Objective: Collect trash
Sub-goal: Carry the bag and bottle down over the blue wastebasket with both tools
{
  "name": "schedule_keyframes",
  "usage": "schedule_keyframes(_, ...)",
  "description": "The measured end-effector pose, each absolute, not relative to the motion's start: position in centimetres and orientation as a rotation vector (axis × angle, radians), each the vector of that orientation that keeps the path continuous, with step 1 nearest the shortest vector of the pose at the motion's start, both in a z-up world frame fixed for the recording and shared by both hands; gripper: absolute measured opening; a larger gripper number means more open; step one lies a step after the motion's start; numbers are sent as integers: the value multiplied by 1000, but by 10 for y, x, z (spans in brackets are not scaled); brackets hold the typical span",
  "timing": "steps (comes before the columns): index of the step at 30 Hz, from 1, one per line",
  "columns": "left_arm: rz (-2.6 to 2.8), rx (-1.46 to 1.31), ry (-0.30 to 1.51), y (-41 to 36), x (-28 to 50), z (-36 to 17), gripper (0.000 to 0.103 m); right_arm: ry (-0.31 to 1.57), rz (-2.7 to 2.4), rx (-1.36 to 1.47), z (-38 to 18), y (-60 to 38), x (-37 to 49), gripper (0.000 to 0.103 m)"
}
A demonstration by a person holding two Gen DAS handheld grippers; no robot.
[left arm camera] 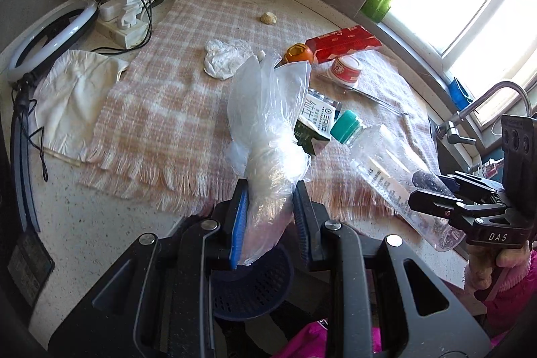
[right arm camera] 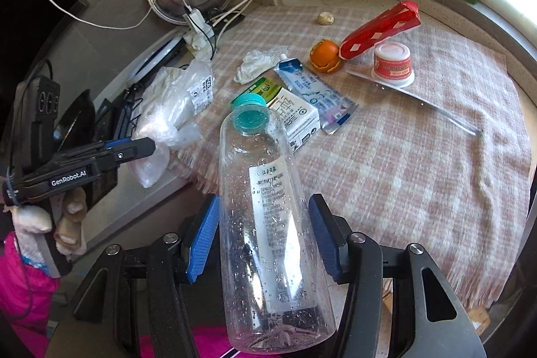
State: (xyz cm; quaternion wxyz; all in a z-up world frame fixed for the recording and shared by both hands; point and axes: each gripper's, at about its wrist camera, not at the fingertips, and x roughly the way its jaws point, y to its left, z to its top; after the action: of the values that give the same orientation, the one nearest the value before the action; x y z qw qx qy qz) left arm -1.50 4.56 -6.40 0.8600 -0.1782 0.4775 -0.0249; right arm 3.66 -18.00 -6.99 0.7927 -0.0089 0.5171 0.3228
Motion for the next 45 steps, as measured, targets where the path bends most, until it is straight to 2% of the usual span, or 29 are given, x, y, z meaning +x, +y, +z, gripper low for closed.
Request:
schedule_keyframes(8, -86, -416, 1055, 38, -51, -92, 25, 1169, 672, 42, -90, -182, -2, 54)
schedule_keyframes(22, -151, -434, 1249, 12, -95, -174, 25, 1302, 597, 49, -156, -176, -48, 54)
schedule_keyframes(45, -123, -397, 1505, -3, -86, -313, 25, 1462, 504, -61, -265, -155, -51, 54)
